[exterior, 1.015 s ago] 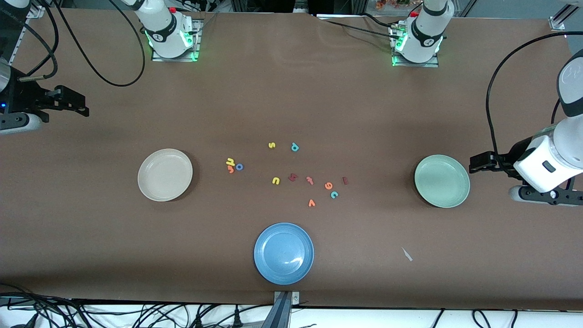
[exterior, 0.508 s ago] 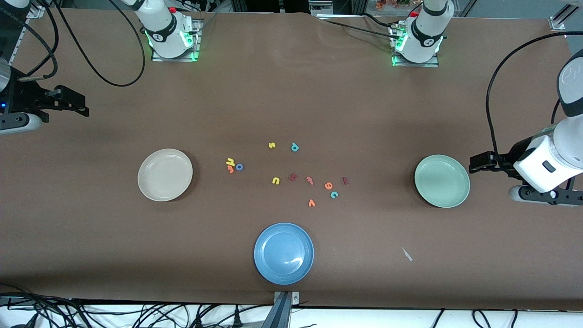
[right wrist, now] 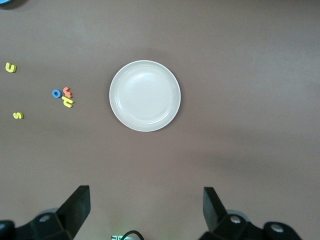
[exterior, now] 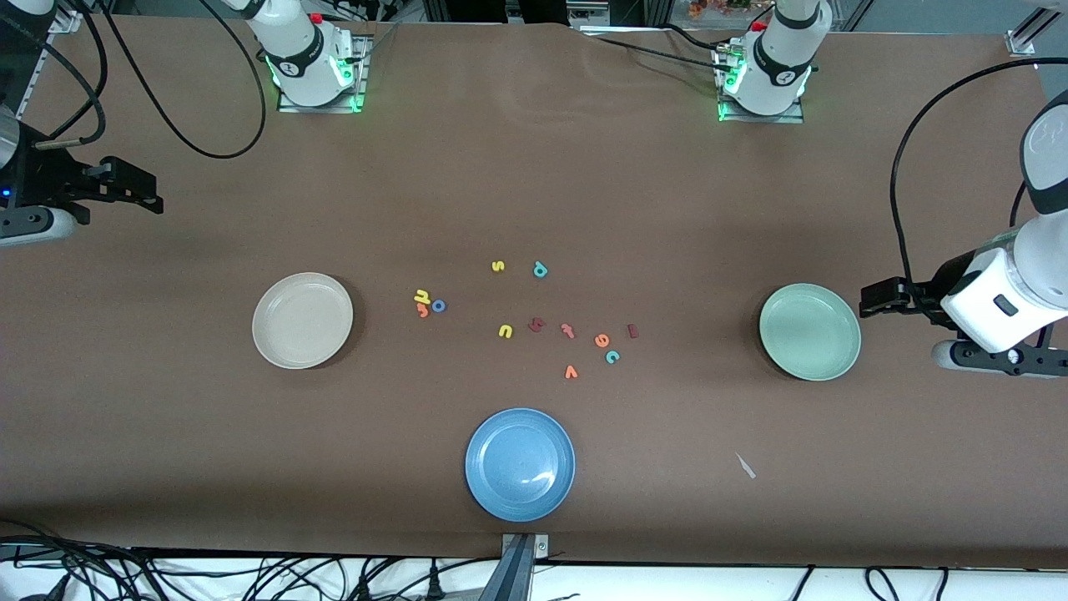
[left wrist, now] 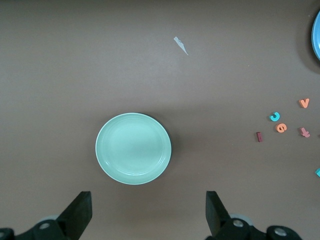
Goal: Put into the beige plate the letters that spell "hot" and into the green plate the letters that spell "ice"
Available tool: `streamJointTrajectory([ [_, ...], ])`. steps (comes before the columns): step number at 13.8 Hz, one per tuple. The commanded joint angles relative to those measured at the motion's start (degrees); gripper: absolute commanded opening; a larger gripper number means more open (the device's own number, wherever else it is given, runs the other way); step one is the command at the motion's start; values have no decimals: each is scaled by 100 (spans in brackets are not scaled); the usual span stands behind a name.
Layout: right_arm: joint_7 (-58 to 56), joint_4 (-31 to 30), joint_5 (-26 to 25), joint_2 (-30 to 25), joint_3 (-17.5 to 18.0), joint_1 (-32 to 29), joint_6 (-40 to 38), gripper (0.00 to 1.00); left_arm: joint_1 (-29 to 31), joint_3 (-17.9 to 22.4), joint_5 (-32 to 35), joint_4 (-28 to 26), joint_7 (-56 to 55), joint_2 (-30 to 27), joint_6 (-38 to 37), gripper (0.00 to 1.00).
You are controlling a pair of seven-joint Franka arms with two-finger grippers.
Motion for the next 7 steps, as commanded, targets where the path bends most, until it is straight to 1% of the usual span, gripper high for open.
streamJointTrajectory([
  [1,62,138,115,35,6,-38,-128,100,-4,80,-147,-179,73,-157,47,100],
  [7,53,138,115,35,6,-38,-119,100,-4,80,-165,-170,73,-157,38,100],
])
